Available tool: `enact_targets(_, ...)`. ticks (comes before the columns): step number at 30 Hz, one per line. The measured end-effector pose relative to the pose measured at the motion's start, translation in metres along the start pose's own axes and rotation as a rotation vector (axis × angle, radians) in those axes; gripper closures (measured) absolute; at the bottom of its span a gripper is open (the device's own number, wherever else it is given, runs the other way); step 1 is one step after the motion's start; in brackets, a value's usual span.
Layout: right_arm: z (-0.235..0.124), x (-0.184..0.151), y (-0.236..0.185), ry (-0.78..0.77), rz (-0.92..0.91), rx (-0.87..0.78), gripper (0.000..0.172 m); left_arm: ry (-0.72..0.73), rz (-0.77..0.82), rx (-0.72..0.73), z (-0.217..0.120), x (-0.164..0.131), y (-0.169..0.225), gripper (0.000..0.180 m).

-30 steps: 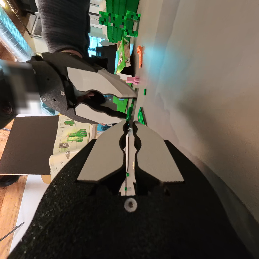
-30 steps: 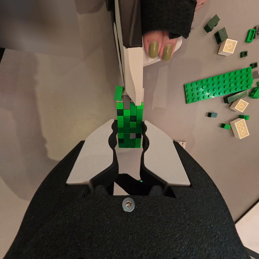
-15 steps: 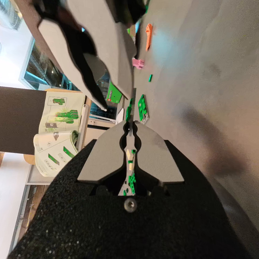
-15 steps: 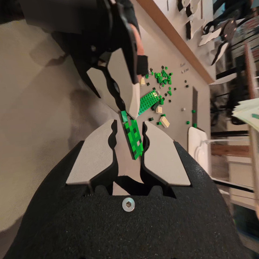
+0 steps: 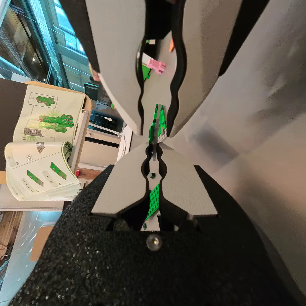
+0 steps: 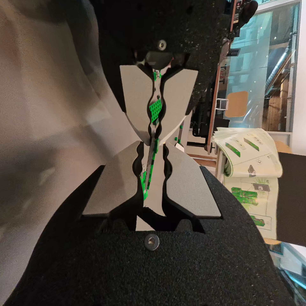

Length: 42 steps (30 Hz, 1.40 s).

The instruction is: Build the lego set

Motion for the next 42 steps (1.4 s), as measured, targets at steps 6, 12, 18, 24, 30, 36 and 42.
enact_targets(6, 0.002, -0.001, 0.000, -0.010, -0.041, -0.046, 0.164, 0.019, -0.012, -0.006, -0.002, 0.003, -0.001, 0.176)
enact_targets(12, -0.013, 0.004, 0.007, 0.137, 0.065, 0.031, 0.164, 0.122, -0.070, -0.005, -0.012, 0.012, -0.006, 0.176)
enact_targets(18, -0.027, 0.006, 0.010, 0.278, 0.099, 0.193, 0.164, 0.236, -0.085, -0.021, -0.018, 0.025, -0.005, 0.175)
enact_targets(24, -0.033, 0.009, 0.021, 0.329, 0.166, 0.288, 0.164, 0.307, -0.162, -0.018, -0.023, 0.031, -0.010, 0.176)
enact_targets(30, -0.031, 0.010, 0.027, 0.306, 0.333, 0.377, 0.164, 0.329, -0.251, -0.052, -0.022, 0.029, -0.012, 0.176)
enact_targets(36, -0.027, 0.012, 0.029, 0.272, 0.395, 0.387, 0.163, 0.348, -0.328, -0.077, -0.020, 0.025, -0.014, 0.175)
enact_targets(42, -0.024, 0.011, 0.031, 0.207, 0.375, 0.348, 0.163, 0.345, -0.391, -0.097, -0.019, 0.021, -0.015, 0.176)
Point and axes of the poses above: each gripper's, where its closed fingertips meet, z out along the fingers, x out of its top, y = z × x across the jaws, the point moved 4 cm from there along -z, back along the fingers, and after that the axes turned 7 degrees about z, right-handed, at the moved point
